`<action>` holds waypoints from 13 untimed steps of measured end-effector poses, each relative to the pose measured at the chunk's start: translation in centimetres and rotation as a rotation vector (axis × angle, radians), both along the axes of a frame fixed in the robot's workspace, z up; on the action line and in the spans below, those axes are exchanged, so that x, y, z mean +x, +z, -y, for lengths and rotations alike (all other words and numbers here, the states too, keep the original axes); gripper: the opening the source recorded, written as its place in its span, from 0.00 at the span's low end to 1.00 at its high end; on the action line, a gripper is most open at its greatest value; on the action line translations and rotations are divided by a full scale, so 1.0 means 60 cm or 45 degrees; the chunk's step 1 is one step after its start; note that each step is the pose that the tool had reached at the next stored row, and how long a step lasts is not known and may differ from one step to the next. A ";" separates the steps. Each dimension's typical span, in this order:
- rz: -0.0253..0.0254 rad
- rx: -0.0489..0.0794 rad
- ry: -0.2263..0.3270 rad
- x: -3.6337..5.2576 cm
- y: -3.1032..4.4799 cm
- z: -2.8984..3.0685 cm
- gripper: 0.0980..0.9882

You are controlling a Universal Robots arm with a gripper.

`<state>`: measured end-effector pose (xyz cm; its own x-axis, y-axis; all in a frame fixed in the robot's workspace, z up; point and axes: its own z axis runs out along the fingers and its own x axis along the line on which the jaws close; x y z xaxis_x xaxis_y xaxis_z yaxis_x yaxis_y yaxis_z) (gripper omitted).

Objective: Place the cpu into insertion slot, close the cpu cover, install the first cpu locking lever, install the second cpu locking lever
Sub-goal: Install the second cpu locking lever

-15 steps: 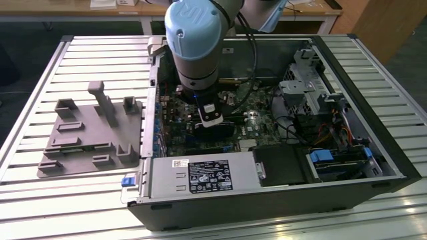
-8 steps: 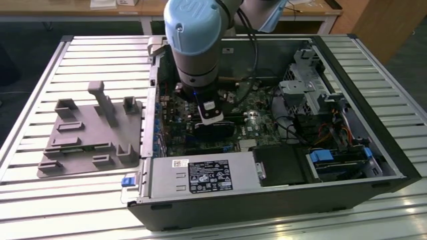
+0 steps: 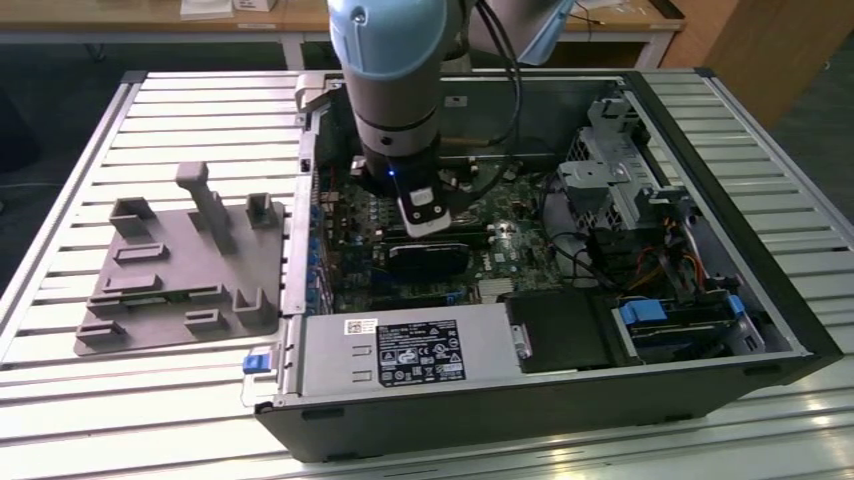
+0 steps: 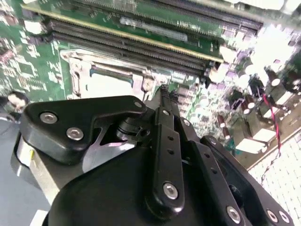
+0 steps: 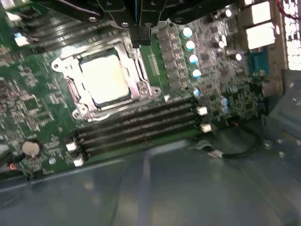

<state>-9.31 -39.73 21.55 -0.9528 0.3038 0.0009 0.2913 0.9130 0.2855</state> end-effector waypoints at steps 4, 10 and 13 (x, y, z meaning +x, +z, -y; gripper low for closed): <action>-0.0045 -0.032 -0.007 0.013 0.002 0.0000 0.00; -0.0088 -0.050 -0.010 0.040 0.002 0.0000 0.00; -0.0122 -0.060 -0.011 0.055 0.002 -0.0002 0.00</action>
